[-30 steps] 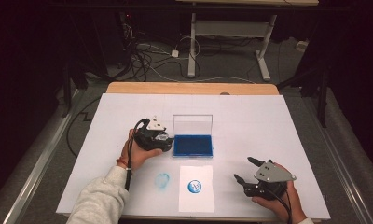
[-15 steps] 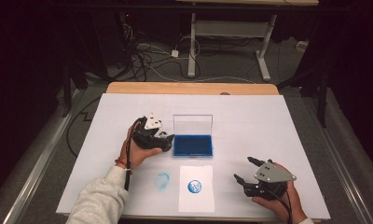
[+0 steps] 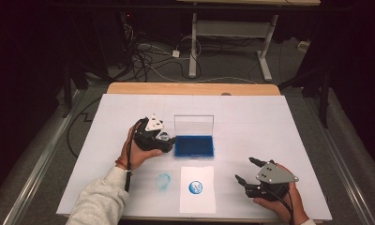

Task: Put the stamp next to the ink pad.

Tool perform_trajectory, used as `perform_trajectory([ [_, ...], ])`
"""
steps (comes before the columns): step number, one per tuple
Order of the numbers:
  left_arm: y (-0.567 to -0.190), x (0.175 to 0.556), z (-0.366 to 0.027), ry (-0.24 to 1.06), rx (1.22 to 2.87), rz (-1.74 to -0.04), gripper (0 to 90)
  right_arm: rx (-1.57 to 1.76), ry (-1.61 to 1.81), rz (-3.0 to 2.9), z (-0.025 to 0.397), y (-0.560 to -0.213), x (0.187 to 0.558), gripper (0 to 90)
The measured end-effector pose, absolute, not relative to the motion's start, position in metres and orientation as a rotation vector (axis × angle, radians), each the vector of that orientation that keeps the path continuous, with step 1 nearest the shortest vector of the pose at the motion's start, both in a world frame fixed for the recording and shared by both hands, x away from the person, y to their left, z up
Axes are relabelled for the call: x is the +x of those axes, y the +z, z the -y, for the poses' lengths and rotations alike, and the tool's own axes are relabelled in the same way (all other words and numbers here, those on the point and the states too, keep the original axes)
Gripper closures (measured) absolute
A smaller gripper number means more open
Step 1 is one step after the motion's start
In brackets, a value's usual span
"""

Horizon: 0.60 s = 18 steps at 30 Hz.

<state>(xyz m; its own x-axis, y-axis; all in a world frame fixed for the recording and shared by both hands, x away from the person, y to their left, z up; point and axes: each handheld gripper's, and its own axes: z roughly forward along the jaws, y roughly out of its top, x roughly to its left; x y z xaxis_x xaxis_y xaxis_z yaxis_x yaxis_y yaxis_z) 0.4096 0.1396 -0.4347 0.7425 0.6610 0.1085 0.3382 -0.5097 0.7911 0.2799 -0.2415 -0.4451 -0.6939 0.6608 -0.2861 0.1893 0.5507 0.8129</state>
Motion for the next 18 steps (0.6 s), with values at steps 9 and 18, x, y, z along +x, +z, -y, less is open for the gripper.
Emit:
perform_trajectory([
  [9, -0.426, 0.401, -0.138, 0.555, 2.124, -0.706, 15.6, 0.680, 1.063, -2.208, 0.241, -0.445, 0.279, 27.4],
  [18, -0.420, 0.394, -0.139, 0.579, 2.103, -0.678, 15.8, 0.677, 1.067, -2.204, 0.241, -0.444, 0.279, 27.3],
])
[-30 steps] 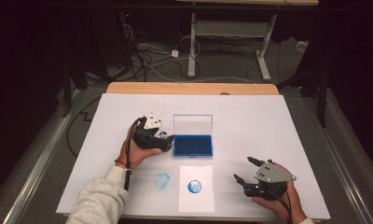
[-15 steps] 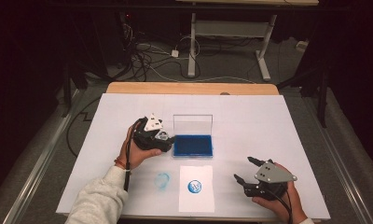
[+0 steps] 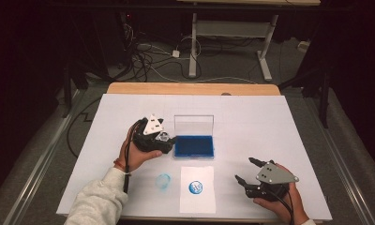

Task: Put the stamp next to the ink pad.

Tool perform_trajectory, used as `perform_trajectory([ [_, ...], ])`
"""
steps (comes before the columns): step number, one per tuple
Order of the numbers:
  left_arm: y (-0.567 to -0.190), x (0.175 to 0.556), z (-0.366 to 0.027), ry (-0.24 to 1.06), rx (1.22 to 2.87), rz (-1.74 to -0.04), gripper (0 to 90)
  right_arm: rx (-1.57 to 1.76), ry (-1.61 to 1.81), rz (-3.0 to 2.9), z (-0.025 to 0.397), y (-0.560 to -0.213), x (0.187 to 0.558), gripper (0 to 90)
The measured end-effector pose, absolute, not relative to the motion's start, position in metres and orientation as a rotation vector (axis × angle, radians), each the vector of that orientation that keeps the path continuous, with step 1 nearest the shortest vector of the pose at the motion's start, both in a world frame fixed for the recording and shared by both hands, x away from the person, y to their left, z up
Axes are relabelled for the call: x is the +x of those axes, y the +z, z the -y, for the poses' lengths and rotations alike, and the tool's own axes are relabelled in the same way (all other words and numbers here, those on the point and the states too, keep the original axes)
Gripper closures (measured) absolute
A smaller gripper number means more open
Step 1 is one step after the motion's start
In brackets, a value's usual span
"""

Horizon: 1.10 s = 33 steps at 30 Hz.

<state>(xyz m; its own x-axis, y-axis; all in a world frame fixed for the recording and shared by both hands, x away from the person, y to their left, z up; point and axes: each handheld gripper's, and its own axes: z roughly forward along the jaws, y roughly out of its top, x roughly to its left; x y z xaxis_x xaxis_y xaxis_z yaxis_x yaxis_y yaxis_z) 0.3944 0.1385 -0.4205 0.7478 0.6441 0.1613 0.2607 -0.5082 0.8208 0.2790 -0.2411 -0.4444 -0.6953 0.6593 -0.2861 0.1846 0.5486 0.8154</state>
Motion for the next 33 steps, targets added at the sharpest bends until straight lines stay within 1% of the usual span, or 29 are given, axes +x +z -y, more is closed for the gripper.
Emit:
perform_trajectory([
  [6, -0.418, 0.390, -0.138, 0.578, 2.107, -0.657, 15.8, 0.684, 1.078, -2.198, 0.242, -0.443, 0.279, 26.9],
  [16, -0.407, 0.378, -0.138, 0.614, 2.101, -0.604, 15.8, 0.701, 1.078, -2.173, 0.243, -0.442, 0.279, 25.9],
  [33, -0.397, 0.355, -0.145, 0.651, 2.065, -0.540, 15.8, 0.754, 1.091, -2.066, 0.249, -0.435, 0.278, 19.2],
])
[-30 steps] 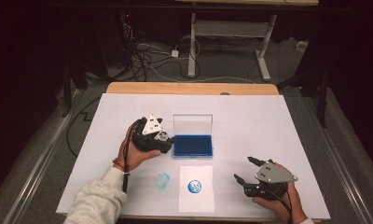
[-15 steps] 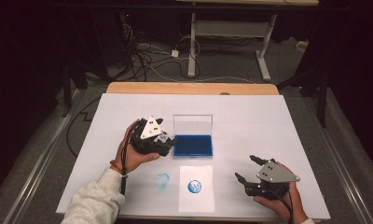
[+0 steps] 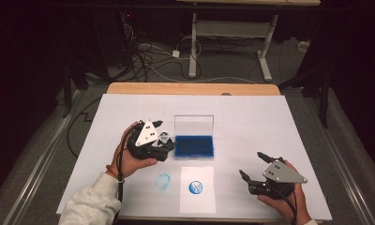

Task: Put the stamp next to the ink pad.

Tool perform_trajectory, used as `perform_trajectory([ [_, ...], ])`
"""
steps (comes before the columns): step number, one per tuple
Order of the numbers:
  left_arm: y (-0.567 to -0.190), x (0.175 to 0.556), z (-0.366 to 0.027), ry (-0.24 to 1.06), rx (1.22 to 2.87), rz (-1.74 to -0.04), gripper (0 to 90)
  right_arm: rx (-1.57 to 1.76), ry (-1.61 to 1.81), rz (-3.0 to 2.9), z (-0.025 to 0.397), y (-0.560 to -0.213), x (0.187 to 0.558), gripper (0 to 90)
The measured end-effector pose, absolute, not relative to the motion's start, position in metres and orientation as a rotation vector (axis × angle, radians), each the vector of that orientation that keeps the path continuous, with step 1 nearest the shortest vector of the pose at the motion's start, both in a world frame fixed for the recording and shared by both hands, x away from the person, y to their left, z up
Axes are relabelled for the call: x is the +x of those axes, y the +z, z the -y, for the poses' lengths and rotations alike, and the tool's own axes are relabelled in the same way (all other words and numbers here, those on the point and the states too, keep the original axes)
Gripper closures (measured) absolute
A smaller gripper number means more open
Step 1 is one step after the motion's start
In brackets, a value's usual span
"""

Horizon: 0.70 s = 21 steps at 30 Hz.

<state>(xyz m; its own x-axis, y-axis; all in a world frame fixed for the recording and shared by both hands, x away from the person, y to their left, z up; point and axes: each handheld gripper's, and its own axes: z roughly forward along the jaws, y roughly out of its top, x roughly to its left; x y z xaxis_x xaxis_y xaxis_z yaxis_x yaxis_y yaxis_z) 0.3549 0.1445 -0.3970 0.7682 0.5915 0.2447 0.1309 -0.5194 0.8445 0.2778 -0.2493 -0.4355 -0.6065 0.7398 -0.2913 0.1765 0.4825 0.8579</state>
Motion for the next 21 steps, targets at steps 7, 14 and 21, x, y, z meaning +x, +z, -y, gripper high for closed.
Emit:
perform_trajectory([
  [7, -0.396, 0.345, -0.148, 0.668, 2.046, -0.520, 15.8, 0.769, 1.097, -2.037, 0.252, -0.433, 0.278, 18.3],
  [14, -0.397, 0.334, -0.152, 0.710, 2.043, -0.494, 15.8, 0.768, 1.095, -2.031, 0.251, -0.433, 0.277, 18.5],
  [21, -0.403, 0.325, -0.159, 0.741, 2.045, -0.488, 15.7, 0.766, 1.092, -2.037, 0.250, -0.433, 0.276, 19.1],
])
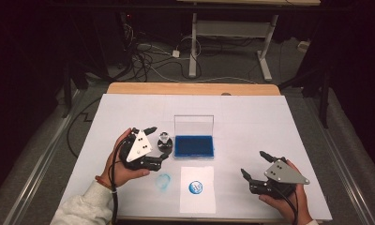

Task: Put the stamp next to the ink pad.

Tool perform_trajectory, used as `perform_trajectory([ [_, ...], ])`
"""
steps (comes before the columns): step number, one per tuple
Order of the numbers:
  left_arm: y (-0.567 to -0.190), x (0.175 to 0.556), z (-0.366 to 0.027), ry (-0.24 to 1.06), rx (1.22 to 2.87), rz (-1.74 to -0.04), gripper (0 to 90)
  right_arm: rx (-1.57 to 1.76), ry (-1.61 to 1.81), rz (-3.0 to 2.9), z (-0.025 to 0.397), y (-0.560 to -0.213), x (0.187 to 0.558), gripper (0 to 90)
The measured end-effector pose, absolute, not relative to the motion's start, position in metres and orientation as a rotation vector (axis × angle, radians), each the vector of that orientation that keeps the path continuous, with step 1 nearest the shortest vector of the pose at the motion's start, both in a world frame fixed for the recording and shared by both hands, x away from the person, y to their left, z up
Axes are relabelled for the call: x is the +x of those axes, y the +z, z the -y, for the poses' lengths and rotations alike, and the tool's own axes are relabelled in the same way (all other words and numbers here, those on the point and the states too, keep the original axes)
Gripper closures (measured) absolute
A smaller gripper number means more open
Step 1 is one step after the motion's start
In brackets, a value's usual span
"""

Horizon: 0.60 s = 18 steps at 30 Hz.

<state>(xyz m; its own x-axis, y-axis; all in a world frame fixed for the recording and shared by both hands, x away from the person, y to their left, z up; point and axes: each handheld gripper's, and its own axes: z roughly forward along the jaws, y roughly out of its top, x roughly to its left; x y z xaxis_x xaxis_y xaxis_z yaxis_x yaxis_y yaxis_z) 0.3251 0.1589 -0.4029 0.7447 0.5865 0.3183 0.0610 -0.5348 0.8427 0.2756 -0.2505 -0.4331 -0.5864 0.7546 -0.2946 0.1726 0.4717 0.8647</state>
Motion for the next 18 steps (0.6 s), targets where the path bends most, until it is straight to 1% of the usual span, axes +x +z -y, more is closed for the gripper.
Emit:
perform_trajectory([
  [8, -0.414, 0.315, -0.166, 0.775, 2.068, -0.483, 15.7, 0.772, 1.079, -2.029, 0.252, -0.433, 0.274, 19.7],
  [18, -0.426, 0.308, -0.174, 0.785, 2.093, -0.494, 15.8, 0.779, 1.074, -2.030, 0.254, -0.434, 0.271, 20.2],
])
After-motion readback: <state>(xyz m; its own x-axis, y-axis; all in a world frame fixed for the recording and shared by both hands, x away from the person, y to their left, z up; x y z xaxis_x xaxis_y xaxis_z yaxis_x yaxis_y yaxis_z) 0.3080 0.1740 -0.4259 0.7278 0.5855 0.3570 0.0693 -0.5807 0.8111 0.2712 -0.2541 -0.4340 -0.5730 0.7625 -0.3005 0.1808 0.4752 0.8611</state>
